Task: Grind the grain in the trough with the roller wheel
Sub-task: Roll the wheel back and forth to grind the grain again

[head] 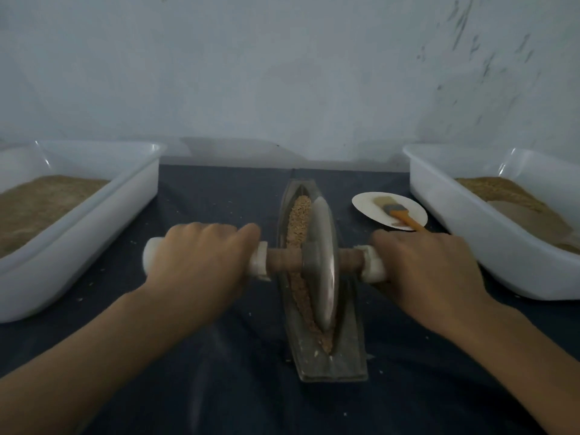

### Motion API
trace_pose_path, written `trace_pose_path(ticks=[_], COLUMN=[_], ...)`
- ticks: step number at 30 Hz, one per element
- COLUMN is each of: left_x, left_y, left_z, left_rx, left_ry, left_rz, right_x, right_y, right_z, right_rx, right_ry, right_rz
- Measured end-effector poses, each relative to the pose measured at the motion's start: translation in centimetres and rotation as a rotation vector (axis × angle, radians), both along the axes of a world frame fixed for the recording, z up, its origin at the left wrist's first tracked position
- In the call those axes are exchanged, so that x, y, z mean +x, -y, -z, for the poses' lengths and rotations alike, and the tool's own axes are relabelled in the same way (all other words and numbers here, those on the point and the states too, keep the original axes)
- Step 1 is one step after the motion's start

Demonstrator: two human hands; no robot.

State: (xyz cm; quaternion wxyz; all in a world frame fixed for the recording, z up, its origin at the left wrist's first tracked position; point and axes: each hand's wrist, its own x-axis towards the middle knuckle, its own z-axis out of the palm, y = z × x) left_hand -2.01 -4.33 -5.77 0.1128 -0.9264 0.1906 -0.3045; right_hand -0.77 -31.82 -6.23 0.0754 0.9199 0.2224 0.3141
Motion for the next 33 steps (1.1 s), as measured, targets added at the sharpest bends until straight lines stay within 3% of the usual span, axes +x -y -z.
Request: trace_pose_path(ticks=[3,7,12,18,21,24,27,33], left_x=[-0.3,5.6,11.1,5.8,1.1,-0.8,0.9,8.9], left_y=[-0.5,0.4,0.8,0.2,-0.7,-1.3,-0.4,1.1], left_z=[0.2,0.7,0.4,0.4,0.8,0.7,0.7,0.1], left_rx=[-0.014,-0.052,-0.168,-0.089,-0.039,-0.040,0.016,-0.074], left_ry=[0.017,-0.106,-0.153,-0.177,-0.071,-0.042,-0.073,-0.107], left_rz=[-0.020,-0.203,-0.212,-0.162,-0.030,0.035,-0.101,-0.223], right_x=[0.1,5.4,11.3,6.2,1.8,0.1,2.0,9.8], right_y=[0.1,-1.0,-2.5,-1.6,-0.1,0.6,0.1,-1.1], right_z=[0.2,1.1,0.1,0.5,-0.1,-0.5,0.0,1.2], right_rx=[0.022,-0.069,-0.008,-0.068,-0.063,-0.046,-0.042,-0.001], right_ry=[-0.032,-0.007,-0.049,-0.051,0.035,-0.020,-0.051,-0.079], right_rz=[-0.006,0.105,0.171,0.108,-0.045,-0.080,-0.028,0.112])
